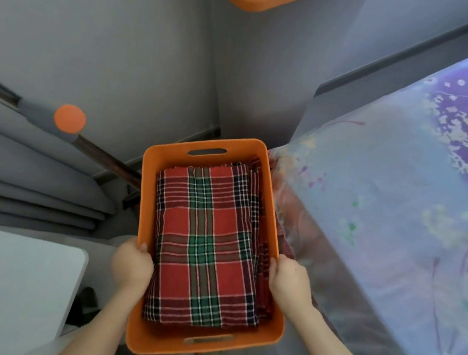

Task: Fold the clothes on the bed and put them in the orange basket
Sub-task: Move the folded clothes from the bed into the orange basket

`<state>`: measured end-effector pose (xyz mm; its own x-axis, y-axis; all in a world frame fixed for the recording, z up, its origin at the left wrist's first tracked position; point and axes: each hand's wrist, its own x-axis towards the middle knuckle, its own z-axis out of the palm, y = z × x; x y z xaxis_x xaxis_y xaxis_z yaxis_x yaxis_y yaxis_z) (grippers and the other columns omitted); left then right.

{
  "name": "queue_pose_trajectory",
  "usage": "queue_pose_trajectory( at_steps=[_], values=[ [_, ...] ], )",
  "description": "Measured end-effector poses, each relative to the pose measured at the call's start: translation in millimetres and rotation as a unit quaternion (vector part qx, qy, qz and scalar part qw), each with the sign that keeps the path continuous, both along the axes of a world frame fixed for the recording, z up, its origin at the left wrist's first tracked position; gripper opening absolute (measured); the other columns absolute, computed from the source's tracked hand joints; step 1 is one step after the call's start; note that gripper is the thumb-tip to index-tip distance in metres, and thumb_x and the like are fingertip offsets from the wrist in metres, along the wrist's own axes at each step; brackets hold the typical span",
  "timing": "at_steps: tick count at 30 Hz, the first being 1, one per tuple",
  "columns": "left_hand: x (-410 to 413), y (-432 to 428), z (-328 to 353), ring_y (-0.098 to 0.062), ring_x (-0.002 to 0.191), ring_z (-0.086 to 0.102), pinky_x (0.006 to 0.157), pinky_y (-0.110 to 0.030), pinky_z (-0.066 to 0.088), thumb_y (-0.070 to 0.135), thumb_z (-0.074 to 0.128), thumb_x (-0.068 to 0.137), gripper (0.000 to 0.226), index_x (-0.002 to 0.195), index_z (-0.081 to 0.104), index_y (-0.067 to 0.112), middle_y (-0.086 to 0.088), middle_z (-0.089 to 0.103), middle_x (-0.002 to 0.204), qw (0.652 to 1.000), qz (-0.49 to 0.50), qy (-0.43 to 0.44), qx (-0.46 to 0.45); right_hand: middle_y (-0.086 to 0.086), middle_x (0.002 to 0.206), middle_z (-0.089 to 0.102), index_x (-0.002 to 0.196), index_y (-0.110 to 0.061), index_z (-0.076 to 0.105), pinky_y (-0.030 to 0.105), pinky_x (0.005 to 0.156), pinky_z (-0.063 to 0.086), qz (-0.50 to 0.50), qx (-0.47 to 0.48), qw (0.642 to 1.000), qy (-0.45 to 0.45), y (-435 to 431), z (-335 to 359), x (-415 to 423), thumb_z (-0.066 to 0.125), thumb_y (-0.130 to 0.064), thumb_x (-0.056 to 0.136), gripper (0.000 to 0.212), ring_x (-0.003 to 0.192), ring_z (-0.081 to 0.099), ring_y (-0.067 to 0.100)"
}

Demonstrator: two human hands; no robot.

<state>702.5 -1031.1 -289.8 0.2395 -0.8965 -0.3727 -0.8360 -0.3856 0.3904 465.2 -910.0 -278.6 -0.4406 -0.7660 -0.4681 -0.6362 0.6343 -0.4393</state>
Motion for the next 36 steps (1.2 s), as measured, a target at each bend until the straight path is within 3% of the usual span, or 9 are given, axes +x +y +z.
queue_pose_trajectory(
  at_steps=[2,7,11,16,19,26,31,34,36],
  values=[
    [-1.7,14.6,11.4,-0.028,0.057,0.049,0.052,-0.032,0.035,0.007,0.046,0.094,0.031,0.063,0.048,0.007,-0.009,0.052,0.061,0.999,-0.018,-0.019,-0.037,-0.012,0.057,0.038,0.06,-0.024,0.032,0.02,0.047,0.024,-0.008,-0.022,1.0,-0.015,18.1,5.1,-3.6,0.037,-0.02,0.099,0.04,0.051,0.034,0.002],
    [-9.6,53.3,61.7,-0.022,0.052,0.04,0.051,-0.031,0.027,0.006,0.048,0.093,0.025,0.07,0.055,-0.001,-0.002,0.041,0.052,0.993,-0.015,-0.058,-0.098,-0.012,0.062,0.044,0.062,-0.027,0.035,0.019,0.052,0.03,0.017,-0.046,0.998,-0.05,53.3,43.0,-9.8,0.035,-0.024,0.1,0.037,0.056,0.042,0.004],
    [-27.2,77.0,130.3,-0.023,0.059,0.041,0.056,-0.032,0.028,0.006,0.049,0.093,0.02,0.08,0.061,-0.005,-0.012,0.05,0.061,0.988,0.005,-0.082,-0.133,-0.008,0.069,0.053,0.066,-0.024,0.042,0.027,0.065,0.04,0.016,-0.079,0.994,-0.073,84.2,109.3,-30.4,0.034,-0.027,0.1,0.034,0.066,0.051,0.01],
    [-57.6,89.9,213.5,-0.022,0.046,0.035,0.047,-0.028,0.02,0.004,0.05,0.091,0.026,0.065,0.053,0.0,-0.007,0.045,0.051,0.977,-0.042,-0.085,-0.191,-0.012,0.062,0.042,0.06,-0.027,0.035,0.026,0.061,0.026,0.0,-0.124,0.991,-0.054,103.6,186.4,-65.1,0.038,-0.024,0.098,0.038,0.072,0.054,0.019],
    [-68.2,95.5,248.7,-0.025,0.045,0.038,0.047,-0.029,0.022,0.004,0.05,0.091,0.033,0.058,0.05,0.001,-0.009,0.046,0.049,0.975,-0.042,-0.096,-0.198,0.004,0.071,0.057,0.057,-0.024,0.033,0.028,0.061,0.024,0.013,-0.144,0.988,-0.06,111.1,220.7,-78.2,0.04,-0.019,0.097,0.041,0.074,0.055,0.023],
    [-138.4,95.9,325.2,-0.035,0.065,0.052,0.057,-0.034,0.03,0.009,0.05,0.092,0.025,0.068,0.055,0.001,-0.014,0.055,0.065,0.969,-0.076,-0.062,-0.225,0.02,0.069,0.059,0.05,-0.022,0.026,0.029,0.062,0.024,-0.033,-0.209,0.977,-0.021,136.4,287.8,-134.9,0.038,-0.023,0.089,0.041,0.071,0.056,0.032],
    [-219.5,81.2,347.3,-0.028,0.069,0.054,0.061,-0.031,0.035,0.011,0.05,0.092,0.022,0.072,0.057,0.003,-0.006,0.054,0.068,0.966,-0.107,0.014,-0.234,0.002,0.052,0.04,0.048,-0.021,0.028,0.032,0.057,0.027,-0.093,-0.252,0.963,0.037,146.1,314.0,-194.7,0.038,-0.026,0.085,0.039,0.054,0.044,0.025],
    [-263.3,69.5,348.9,-0.022,0.066,0.051,0.06,-0.03,0.035,0.012,0.05,0.093,0.022,0.073,0.057,0.005,-0.005,0.056,0.071,0.962,-0.132,0.049,-0.233,-0.003,0.046,0.033,0.047,-0.02,0.026,0.034,0.052,0.023,-0.13,-0.254,0.956,0.069,149.8,318.8,-225.2,0.044,-0.016,0.091,0.047,0.046,0.036,0.017],
    [-292.5,59.8,349.4,-0.02,0.064,0.048,0.058,-0.029,0.033,0.012,0.05,0.093,0.022,0.073,0.057,0.006,-0.004,0.055,0.07,0.958,-0.153,0.07,-0.232,-0.003,0.046,0.031,0.048,-0.02,0.025,0.033,0.052,0.026,-0.162,-0.254,0.949,0.094,150.7,318.2,-240.2,0.038,-0.024,0.087,0.041,0.047,0.037,0.021]
  ],
)
